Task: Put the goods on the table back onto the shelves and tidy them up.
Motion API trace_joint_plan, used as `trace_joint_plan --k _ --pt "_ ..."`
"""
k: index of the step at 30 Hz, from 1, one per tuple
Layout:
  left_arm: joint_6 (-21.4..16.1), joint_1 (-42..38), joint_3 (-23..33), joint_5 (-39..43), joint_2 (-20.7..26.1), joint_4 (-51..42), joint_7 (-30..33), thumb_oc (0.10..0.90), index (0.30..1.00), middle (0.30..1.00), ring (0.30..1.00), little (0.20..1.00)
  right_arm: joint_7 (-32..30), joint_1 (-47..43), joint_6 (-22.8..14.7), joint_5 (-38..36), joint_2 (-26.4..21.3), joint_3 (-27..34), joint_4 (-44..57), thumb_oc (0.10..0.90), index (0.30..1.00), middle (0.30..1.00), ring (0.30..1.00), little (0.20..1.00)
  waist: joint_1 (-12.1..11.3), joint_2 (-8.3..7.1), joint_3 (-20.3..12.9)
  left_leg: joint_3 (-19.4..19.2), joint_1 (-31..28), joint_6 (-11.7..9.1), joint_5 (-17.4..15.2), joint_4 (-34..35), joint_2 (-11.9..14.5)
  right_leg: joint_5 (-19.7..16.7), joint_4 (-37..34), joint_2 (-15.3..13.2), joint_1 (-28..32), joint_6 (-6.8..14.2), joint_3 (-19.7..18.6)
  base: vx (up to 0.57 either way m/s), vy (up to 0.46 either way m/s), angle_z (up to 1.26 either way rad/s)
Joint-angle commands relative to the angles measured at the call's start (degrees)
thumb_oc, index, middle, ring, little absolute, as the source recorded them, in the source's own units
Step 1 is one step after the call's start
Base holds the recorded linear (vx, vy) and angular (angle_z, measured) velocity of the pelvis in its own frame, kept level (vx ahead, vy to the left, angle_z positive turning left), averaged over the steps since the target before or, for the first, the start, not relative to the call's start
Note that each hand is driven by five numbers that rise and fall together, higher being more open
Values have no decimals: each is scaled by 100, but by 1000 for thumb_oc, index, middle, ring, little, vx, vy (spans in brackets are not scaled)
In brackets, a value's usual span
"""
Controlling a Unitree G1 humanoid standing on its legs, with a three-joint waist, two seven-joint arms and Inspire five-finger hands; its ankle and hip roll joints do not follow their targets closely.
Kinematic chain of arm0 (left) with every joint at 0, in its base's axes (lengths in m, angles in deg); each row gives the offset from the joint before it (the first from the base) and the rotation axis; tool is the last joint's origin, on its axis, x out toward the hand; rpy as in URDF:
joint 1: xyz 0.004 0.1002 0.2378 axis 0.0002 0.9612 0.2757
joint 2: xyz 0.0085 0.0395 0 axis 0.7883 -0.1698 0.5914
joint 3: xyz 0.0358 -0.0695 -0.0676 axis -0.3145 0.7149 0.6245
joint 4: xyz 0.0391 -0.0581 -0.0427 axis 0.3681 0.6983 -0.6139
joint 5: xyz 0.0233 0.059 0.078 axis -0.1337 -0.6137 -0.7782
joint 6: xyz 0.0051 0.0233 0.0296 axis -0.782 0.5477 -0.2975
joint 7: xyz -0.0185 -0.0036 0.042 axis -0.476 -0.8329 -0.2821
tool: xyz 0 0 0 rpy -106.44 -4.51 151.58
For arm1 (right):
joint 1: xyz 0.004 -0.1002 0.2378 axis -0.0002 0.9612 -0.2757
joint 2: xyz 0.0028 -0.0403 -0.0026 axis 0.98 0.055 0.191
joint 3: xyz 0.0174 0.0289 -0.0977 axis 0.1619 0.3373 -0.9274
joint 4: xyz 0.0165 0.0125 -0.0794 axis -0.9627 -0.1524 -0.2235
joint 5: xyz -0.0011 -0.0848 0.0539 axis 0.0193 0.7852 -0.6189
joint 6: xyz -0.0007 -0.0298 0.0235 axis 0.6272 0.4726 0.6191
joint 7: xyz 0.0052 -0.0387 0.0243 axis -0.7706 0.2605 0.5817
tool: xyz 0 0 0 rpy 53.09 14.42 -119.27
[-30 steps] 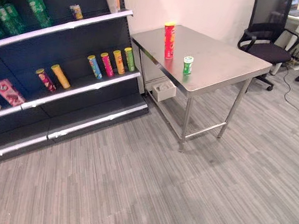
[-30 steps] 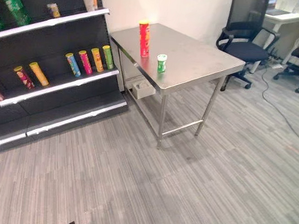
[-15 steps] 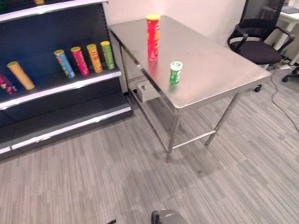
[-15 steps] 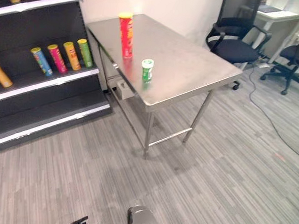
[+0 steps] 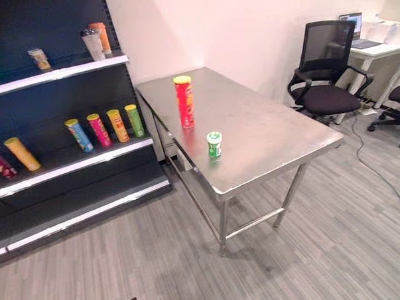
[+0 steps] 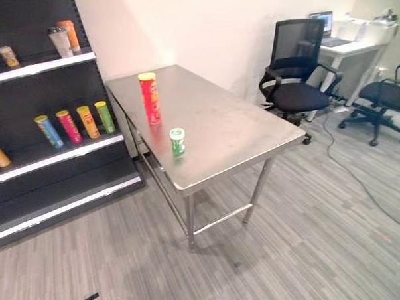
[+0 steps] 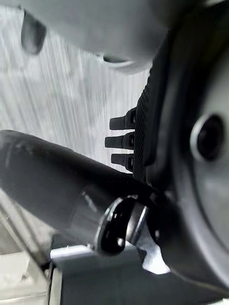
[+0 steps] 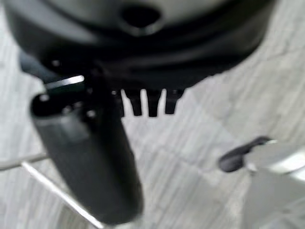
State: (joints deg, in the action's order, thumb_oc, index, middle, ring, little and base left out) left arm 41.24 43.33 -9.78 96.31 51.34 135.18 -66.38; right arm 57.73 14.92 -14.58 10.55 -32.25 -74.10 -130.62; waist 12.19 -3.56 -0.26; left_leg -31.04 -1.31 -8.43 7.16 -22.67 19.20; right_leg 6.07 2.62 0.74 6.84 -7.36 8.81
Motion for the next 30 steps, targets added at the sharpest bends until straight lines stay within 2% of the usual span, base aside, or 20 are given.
trace_joint_plan --k 1,2,3,4,6,8,9,10,12,13,16,18,19,20,23,24,25,27,29,30 --pt "-94 -35 116 -17 -446 164 11 800 900 900 900 900 -134 168 -119 146 -165 283 -250 800 900 900 900 900 181 77 112 -28 -556 71 -233 1270 -420 -929 -762 -764 46 982 -186 242 219 -42" --pt "-99 -8 236 46 -438 244 4 800 900 900 900 900 -149 204 -122 86 -205 400 -438 800 900 900 900 900 150 165 84 202 -497 42 -205 1974 -433 -813 -762 -861 110 1056 -254 290 234 -44" --pt "-122 22 292 130 -430 286 -23 800 900 900 900 900 -140 230 -124 25 -214 499 -452 800 900 900 900 900 122 203 73 404 -409 15 -112 2176 -375 -763 -762 -925 151 1079 -298 457 311 -56" --pt "-136 9 351 253 -448 343 -70 800 900 900 900 900 -100 240 -124 -112 -227 657 -391 800 900 900 900 900 47 300 72 936 -210 -71 131 2514 -184 -680 -762 -1047 209 1140 -472 407 270 -46" --pt "-134 -20 331 216 -484 349 -75 800 900 900 900 900 -131 234 -127 -125 -300 708 -355 800 900 900 900 900 -29 397 108 1451 7 -169 266 2715 21 -597 -762 -1240 263 1241 -671 386 285 -59" --pt "-116 -101 259 124 -480 289 -71 800 900 900 900 900 -172 221 -101 -21 -421 679 -391 800 900 900 900 900 -118 491 169 1998 332 -225 283 2687 56 -515 -762 -1443 381 1337 -792 341 274 -70" --pt "-104 -144 237 102 -482 286 -80 800 900 900 900 900 -179 204 -91 38 -459 660 -413 800 900 900 900 900 -129 532 196 2101 393 -246 296 2622 59 -512 -762 -1539 427 1374 -822 323 320 -62" --pt "-96 -158 176 -29 -513 205 -80 800 900 900 900 900 -171 169 -47 126 -496 644 -445 800 900 900 900 900 -129 589 215 2101 389 -280 204 2482 68 -528 -762 -1691 393 1434 -868 319 319 -38" --pt "-92 -199 118 -110 -522 187 -57 800 900 900 900 900 -184 113 -14 199 -514 592 -511 800 900 900 900 900 -142 635 220 2025 279 -260 45 2500 -12 -557 -762 -1748 371 1490 -874 290 304 -23" --pt "-91 -299 12 -220 -501 110 -47 800 900 900 900 900 -216 93 43 267 -478 583 -631 800 900 900 900 900 -165 693 181 1914 314 -163 -267 2327 -381 -747 -762 -2087 314 1597 -831 344 418 -21" --pt "-106 -521 -83 -421 -450 39 24 800 900 900 900 900 -169 16 90 146 -239 595 -554 800 900 900 900 900 -167 632 172 1663 150 55 -407 2587 -876 -1333 -762 -2496 127 1596 -946 341 401 4" --pt "9 -703 -84 -576 -374 63 94 800 900 900 900 900 -162 -52 72 256 -126 434 -575 800 900 900 900 900 -264 652 170 1268 -36 150 -458 2767 -981 -1854 -549 -2666 -95 1540 -564 224 229 -45" --pt "9 -703 -84 -576 -374 63 94 800 900 900 900 900 -162 -52 72 256 -126 434 -575 800 900 900 900 900 -268 652 166 1265 -33 150 -458 2767 -980 -1854 -547 -2666 -103 1540 -569 281 419 -139" --pt "28 -617 -44 -600 -193 206 77 800 900 900 900 900 -162 -5 11 274 -153 274 -460 800 900 900 900 900 -284 725 143 651 -236 168 -593 2767 -1019 -1860 -130 -2577 -282 1435 649 255 450 -153" --pt "35 -565 -214 -822 -124 282 72 800 900 900 900 900 -174 119 -38 303 -224 164 -465 800 900 900 900 900 -13 697 196 353 -441 224 -726 2767 -1153 -1284 185 -1658 -553 1324 604 223 347 -171" --pt "66 -579 -364 -910 -100 339 33 800 900 900 900 900 -170 189 -63 343 -256 79 -640 800 900 900 900 900 146 654 196 327 -523 214 -765 2767 -1269 -1126 159 -1024 -752 1209 615 258 228 -99" --pt "80 -673 -490 -940 -73 368 3 800 900 900 900 900 -137 314 -61 411 -263 75 -852 800 900 900 900 900 300 562 231 345 -658 220 -830 2767 -1425 -1113 49 -575 -863 1156 563 319 172 10" --pt "63 -873 -715 -992 -162 417 -33 800 900 900 900 900 -41 474 27 396 -226 144 -1143 800 900 900 900 900 532 422 156 427 -866 309 -980 2767 -1593 -1116 -251 -323 -757 974 29 277 41 32" --pt "70 -970 -730 -911 -150 251 -36 800 900 900 900 900 -33 480 32 468 -188 123 -1245 800 900 900 900 900 446 411 138 380 -1126 273 -627 2738 -1670 -1190 -545 -321 -491 934 41 172 -52 10" --pt "37 -1007 -771 -843 -219 140 -101 800 900 900 900 900 -23 476 44 481 -195 107 -1224 800 900 900 900 900 412 330 152 325 -1035 213 -645 2244 -1604 -1205 -664 -374 -313 922 47 151 -61 -18"
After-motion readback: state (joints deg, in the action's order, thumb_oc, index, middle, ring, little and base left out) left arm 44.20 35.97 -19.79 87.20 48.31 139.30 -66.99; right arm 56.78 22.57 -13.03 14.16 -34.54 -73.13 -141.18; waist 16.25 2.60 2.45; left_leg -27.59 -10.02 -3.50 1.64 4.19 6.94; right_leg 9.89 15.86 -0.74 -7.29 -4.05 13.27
